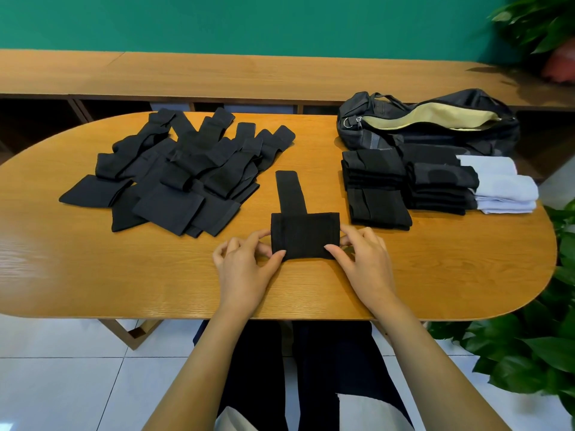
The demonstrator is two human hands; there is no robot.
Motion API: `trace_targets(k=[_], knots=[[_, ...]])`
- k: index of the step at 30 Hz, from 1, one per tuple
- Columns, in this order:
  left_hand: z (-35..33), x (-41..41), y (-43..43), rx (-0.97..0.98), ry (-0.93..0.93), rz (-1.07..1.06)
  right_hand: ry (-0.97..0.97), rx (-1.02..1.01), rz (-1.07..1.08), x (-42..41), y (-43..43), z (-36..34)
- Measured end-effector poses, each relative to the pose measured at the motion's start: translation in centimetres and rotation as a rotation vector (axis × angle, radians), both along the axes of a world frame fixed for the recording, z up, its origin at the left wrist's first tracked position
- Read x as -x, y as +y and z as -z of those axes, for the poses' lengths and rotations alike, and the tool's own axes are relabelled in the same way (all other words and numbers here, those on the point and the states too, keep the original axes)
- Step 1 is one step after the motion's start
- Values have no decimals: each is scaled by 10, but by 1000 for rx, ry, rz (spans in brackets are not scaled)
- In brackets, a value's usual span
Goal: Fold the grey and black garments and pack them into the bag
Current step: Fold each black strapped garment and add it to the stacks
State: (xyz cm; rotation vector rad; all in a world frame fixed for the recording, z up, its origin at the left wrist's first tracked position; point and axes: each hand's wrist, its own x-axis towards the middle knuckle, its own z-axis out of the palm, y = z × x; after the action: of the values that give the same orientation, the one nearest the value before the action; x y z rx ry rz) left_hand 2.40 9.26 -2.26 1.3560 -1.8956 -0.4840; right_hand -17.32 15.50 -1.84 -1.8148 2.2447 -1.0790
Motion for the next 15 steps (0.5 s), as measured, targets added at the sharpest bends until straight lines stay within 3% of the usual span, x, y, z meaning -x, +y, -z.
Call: trace_targets(k=[15], knots=[[-1, 0, 2, -27, -39, -20, -13, -38, -22, 1, -3, 2]])
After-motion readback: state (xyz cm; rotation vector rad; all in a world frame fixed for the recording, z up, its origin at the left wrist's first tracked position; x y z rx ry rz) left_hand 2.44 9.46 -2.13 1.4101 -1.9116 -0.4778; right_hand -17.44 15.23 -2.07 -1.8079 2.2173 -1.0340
